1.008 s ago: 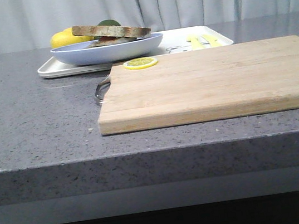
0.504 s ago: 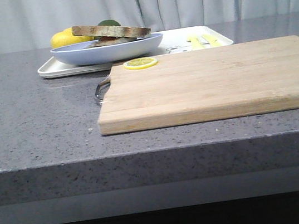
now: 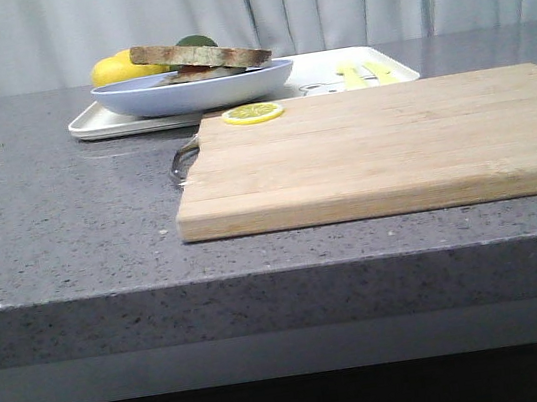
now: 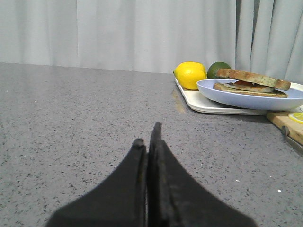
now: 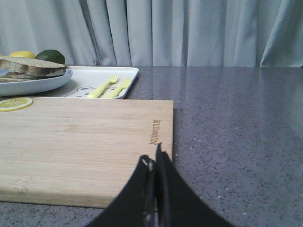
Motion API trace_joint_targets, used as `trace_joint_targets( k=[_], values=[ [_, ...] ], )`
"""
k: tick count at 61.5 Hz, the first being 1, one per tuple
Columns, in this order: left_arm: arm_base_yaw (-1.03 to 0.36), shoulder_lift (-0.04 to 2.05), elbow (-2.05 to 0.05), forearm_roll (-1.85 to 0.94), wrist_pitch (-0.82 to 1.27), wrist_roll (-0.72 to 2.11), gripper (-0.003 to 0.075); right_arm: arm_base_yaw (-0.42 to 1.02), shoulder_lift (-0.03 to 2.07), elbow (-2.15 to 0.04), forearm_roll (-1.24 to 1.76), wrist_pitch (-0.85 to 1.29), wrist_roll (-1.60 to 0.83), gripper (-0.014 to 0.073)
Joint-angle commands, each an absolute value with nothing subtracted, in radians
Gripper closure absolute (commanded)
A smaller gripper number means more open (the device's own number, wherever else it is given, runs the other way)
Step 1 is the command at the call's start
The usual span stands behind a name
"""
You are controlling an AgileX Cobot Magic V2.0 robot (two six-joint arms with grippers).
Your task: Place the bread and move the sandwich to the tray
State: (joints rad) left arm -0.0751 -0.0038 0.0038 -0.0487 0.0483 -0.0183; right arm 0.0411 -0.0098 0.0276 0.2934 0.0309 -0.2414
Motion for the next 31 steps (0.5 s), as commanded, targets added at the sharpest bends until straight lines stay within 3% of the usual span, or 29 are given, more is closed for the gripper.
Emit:
trace_joint_targets(
  k=[1,31],
  values=[
    [-0.081,-0.023,0.006,-0.055,-0.033,-0.019,0.0741,0.035,-0.028,0.025,0.293,-0.063,-0.244,0.0662],
    [-0.081,-0.023,0.006,-0.055,-0.033,-0.019,0.0741,0.035,-0.028,0.025,-0.033,-0.088,0.082,0.0662]
  ],
)
